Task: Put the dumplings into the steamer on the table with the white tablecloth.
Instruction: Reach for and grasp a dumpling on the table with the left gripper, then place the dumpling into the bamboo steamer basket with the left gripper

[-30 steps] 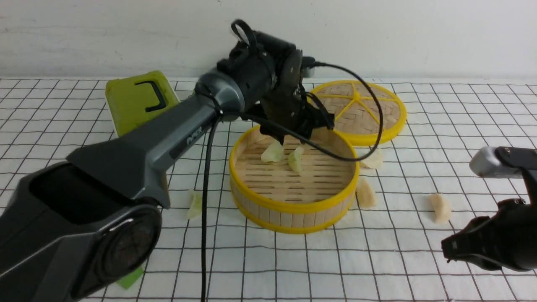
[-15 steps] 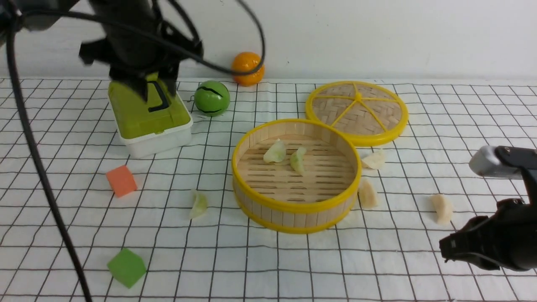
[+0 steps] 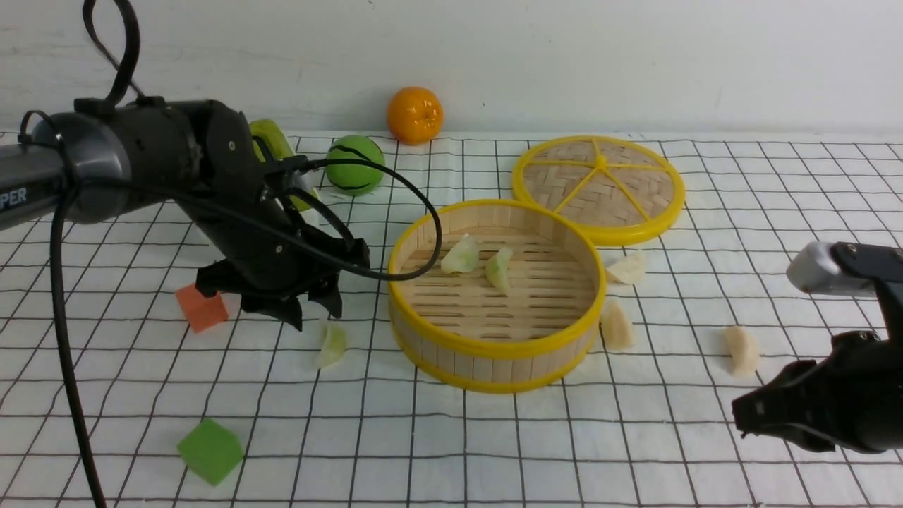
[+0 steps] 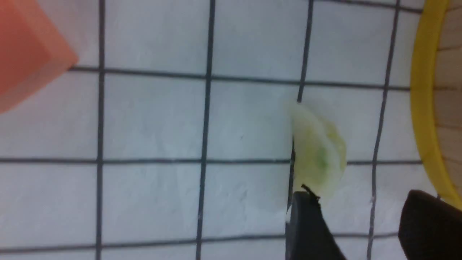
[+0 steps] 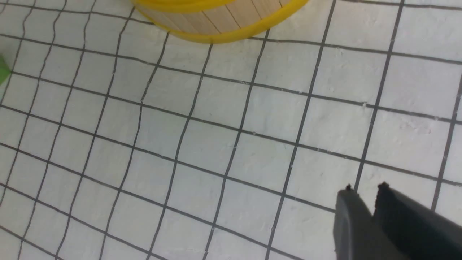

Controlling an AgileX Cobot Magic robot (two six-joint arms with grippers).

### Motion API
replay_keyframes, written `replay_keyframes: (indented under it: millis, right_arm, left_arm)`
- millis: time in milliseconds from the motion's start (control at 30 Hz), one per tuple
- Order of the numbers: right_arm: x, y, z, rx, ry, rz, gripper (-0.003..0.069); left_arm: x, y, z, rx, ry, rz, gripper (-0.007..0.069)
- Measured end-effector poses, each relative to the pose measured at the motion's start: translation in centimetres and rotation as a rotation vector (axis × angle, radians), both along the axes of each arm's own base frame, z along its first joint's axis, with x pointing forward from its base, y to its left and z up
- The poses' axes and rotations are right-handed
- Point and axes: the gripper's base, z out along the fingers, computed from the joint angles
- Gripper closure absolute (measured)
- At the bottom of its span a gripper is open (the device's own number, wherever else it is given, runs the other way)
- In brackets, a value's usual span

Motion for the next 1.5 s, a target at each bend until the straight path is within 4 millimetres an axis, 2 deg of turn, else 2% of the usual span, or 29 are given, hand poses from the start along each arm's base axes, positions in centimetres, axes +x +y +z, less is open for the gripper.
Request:
replay_keyframes:
  millis: [233, 333, 367, 400, 433, 500, 600, 633, 667, 800, 833, 867, 933, 1000, 1067, 1100, 1133, 1167, 1200, 1233, 1267, 1300, 1333, 1367, 1500]
  right_arm:
    - [0.0, 0.1, 0.0, 0.013, 0.007, -0.001, 0.0557]
    - [0.0, 0.1, 0.0, 0.018, 0.008, -0.002, 0.0557]
    - [0.0, 0.1, 0.0, 0.018, 0.008, -0.002, 0.0557]
    - [-0.1, 0.1, 0.0, 0.019, 0.009, -0.002, 0.0557]
    - [-0.1, 0.1, 0.0, 0.018, 0.008, -0.001, 0.0557]
    - [-0.1, 0.1, 0.0, 0.019, 0.009, 0.000, 0.0557]
    - [-0.1, 0.1, 0.0, 0.017, 0.006, 0.004, 0.0554]
    - [-0.1, 0.1, 0.0, 0.016, 0.004, 0.008, 0.0555]
    - [-0.1, 0.1, 0.0, 0.015, 0.003, 0.008, 0.0555]
    - [-0.1, 0.2, 0.0, 0.013, 0.001, 0.017, 0.0555]
    - [-0.1, 0.2, 0.0, 0.012, 0.001, 0.017, 0.0555]
    - [-0.1, 0.2, 0.0, 0.012, 0.001, 0.018, 0.0555]
    - [-0.1, 0.2, 0.0, 0.012, 0.000, 0.019, 0.0555]
    - [-0.1, 0.2, 0.1, 0.014, 0.000, 0.018, 0.0555]
    - [-0.1, 0.2, 0.1, 0.014, -0.001, 0.017, 0.0555]
    - [-0.1, 0.2, 0.1, 0.014, -0.001, 0.017, 0.0555]
    - [-0.1, 0.2, 0.1, 0.014, 0.000, 0.018, 0.0555]
    - [-0.1, 0.2, 0.1, 0.015, 0.000, 0.018, 0.0555]
    - [-0.1, 0.2, 0.1, 0.015, 0.001, 0.019, 0.0555]
    - [-0.1, 0.2, 0.0, 0.015, 0.003, 0.021, 0.0555]
    - [-0.1, 0.2, 0.0, 0.013, 0.001, 0.025, 0.0555]
    - [-0.1, 0.2, 0.0, 0.011, 0.001, 0.031, 0.0555]
    - [-0.1, 0.2, 0.0, 0.010, 0.001, 0.032, 0.0555]
    - [-0.1, 0.2, 0.0, 0.008, -0.001, 0.034, 0.0555]
    - [-0.1, 0.2, 0.0, 0.006, -0.005, 0.035, 0.0555]
  left_arm:
    - [1.0, -0.3, -3.8, 0.040, 0.035, -0.070, 0.0298]
    - [1.1, -0.4, -4.0, 0.047, 0.025, -0.099, 0.0383]
    - [1.1, -0.4, -4.0, 0.048, 0.025, -0.100, 0.0383]
    - [1.0, -0.4, -4.0, 0.047, 0.026, -0.104, 0.0441]
    - [1.1, -0.4, -3.9, 0.048, 0.025, -0.106, 0.0468]
    - [1.1, -0.4, -3.8, 0.051, 0.031, -0.111, 0.0472]
    - [0.7, -0.2, -2.7, 0.067, 0.051, -0.131, 0.0470]
    - [0.5, -0.1, -1.4, 0.072, 0.039, -0.137, 0.0470]
    - [0.5, -0.1, -1.1, 0.073, 0.035, -0.139, 0.0470]
    - [-0.1, -0.2, 5.3, 0.022, -0.090, -0.136, 0.0470]
    - [-0.1, -0.2, 6.0, 0.009, -0.107, -0.134, 0.0470]
    - [-0.4, -1.0, 8.3, -0.050, -0.145, -0.144, 0.0470]
    - [-0.7, -2.4, 10.4, -0.094, -0.176, -0.189, 0.0470]
    - [-1.2, -5.5, 12.0, -0.137, -0.201, -0.277, 0.0470]
    - [-1.3, -8.3, 12.5, -0.154, -0.214, -0.342, 0.0470]
    - [-1.2, -10.4, 12.4, -0.154, -0.224, -0.382, 0.0470]
    - [-1.2, -10.8, 12.3, -0.156, -0.226, -0.390, 0.0470]
    - [-0.8, -13.4, 11.5, -0.141, -0.230, -0.413, 0.0470]
    - [-0.7, -14.1, 11.3, -0.139, -0.232, -0.421, 0.0470]
    - [-0.1, -16.0, 10.1, -0.114, -0.233, -0.421, 0.0470]
    - [0.3, -16.9, 9.2, -0.089, -0.236, -0.416, 0.0470]
    - [1.1, -18.3, 7.5, -0.065, -0.224, -0.393, 0.0470]
    - [1.1, -18.4, 7.8, -0.065, -0.233, -0.389, 0.0470]
    - [2.1, -19.5, 5.9, -0.042, -0.230, -0.357, 0.0470]
    - [3.9, -20.8, 2.5, -0.021, -0.229, -0.303, 0.0470]
